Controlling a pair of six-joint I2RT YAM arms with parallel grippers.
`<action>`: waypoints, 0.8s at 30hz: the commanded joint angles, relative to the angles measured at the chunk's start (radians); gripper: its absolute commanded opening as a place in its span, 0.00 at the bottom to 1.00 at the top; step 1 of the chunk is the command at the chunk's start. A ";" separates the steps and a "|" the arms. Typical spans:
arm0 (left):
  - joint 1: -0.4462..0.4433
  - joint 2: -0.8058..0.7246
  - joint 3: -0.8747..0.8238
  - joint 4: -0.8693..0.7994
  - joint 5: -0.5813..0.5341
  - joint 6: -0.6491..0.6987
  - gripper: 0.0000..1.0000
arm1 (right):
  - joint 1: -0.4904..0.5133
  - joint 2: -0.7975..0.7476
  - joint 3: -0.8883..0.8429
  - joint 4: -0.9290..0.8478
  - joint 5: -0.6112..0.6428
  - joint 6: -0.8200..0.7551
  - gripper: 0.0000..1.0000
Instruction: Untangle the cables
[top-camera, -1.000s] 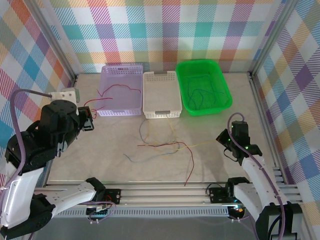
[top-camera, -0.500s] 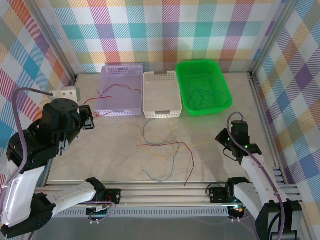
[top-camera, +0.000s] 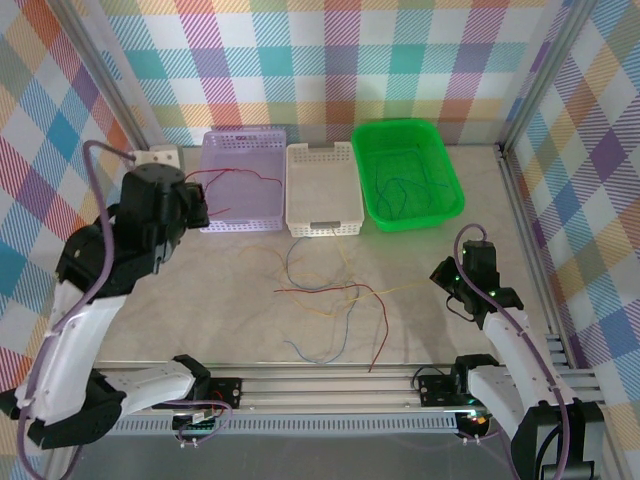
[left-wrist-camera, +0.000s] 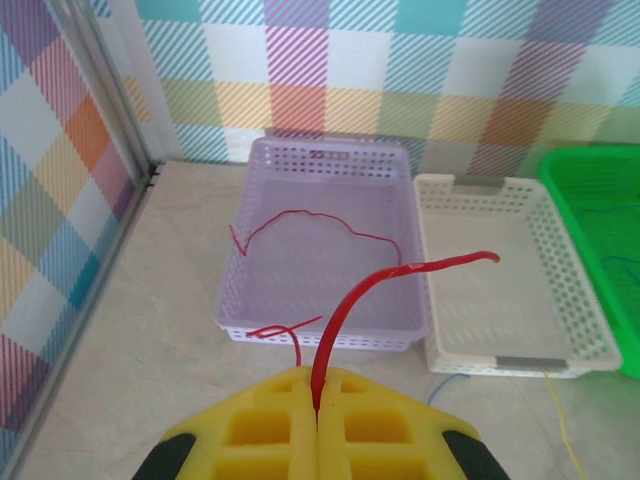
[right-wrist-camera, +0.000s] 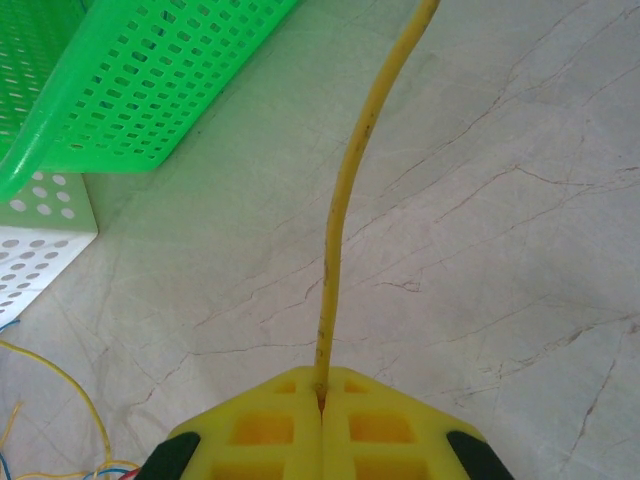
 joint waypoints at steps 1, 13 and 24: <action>0.086 0.050 0.019 0.095 0.082 0.041 0.00 | -0.005 -0.014 -0.012 0.026 -0.021 -0.003 0.00; 0.262 0.276 0.065 0.233 0.199 0.024 0.00 | -0.005 -0.032 -0.014 0.035 -0.049 -0.003 0.00; 0.340 0.483 0.085 0.288 0.221 0.000 0.00 | -0.004 -0.042 -0.015 0.045 -0.077 0.001 0.00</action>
